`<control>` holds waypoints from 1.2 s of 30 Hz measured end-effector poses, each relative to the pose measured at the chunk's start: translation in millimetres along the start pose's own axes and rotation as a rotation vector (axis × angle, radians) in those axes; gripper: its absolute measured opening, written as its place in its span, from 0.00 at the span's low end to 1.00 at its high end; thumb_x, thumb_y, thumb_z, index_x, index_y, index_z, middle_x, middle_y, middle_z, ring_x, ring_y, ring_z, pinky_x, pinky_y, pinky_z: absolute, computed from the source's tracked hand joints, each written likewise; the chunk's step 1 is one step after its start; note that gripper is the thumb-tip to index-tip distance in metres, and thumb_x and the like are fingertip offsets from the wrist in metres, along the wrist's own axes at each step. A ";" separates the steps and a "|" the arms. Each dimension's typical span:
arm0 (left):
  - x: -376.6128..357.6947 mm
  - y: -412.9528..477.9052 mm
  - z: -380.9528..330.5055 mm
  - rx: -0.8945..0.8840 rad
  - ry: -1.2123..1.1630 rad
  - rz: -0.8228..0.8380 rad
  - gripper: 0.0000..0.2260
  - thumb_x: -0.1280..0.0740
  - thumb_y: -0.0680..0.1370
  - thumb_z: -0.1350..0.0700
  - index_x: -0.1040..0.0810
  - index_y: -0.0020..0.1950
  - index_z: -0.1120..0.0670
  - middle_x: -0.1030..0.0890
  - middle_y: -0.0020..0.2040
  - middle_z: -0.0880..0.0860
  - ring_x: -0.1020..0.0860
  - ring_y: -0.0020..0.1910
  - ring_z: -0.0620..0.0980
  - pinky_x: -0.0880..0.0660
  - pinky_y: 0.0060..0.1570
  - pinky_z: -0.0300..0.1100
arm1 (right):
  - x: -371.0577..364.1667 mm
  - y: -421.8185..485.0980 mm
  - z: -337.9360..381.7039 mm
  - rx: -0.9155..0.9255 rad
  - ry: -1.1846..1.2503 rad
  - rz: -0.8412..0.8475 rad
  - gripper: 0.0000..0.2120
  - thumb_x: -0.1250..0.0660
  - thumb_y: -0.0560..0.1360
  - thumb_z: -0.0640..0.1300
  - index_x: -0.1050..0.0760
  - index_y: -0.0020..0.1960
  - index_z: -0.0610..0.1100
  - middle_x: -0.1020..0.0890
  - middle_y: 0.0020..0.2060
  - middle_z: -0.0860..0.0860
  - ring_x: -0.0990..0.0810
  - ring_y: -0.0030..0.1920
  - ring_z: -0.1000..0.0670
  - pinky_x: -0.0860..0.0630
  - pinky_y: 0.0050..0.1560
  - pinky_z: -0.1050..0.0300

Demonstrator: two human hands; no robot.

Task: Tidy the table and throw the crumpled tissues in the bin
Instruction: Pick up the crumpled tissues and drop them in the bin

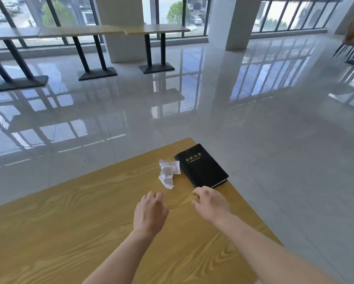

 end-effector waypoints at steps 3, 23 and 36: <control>-5.9 30.5 14.6 0.022 -0.059 -0.016 0.12 0.35 0.79 0.48 0.24 0.57 0.53 0.23 0.51 0.50 0.25 0.48 0.51 0.26 0.46 0.43 | -10.3 40.7 7.5 -0.001 0.001 0.010 0.17 0.35 0.79 0.49 0.26 0.67 0.47 0.21 0.56 0.50 0.22 0.55 0.49 0.23 0.53 0.53; -59.2 125.5 25.9 -0.430 0.205 0.162 0.07 0.33 0.73 0.64 0.20 0.43 0.52 0.23 0.40 0.48 0.25 0.45 0.52 0.29 0.44 0.44 | -82.2 198.0 45.7 0.211 -0.279 0.205 0.12 0.38 0.81 0.44 0.30 0.64 0.45 0.26 0.60 0.48 0.28 0.58 0.46 0.25 0.56 0.50; -20.3 90.3 33.8 -0.382 0.064 0.079 0.14 0.25 0.62 0.69 0.27 0.31 0.55 0.31 0.25 0.50 0.33 0.24 0.52 0.38 0.22 0.42 | -75.1 180.9 38.6 0.140 -0.164 0.098 0.09 0.36 0.80 0.46 0.21 0.53 0.42 0.21 0.47 0.46 0.23 0.49 0.45 0.24 0.45 0.52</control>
Point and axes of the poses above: each hand's wrist, its own y-axis towards the middle knuckle, its own x-axis out of the back of the hand, z = x × y, the point moved 8 cm from there along y, towards the middle knuckle
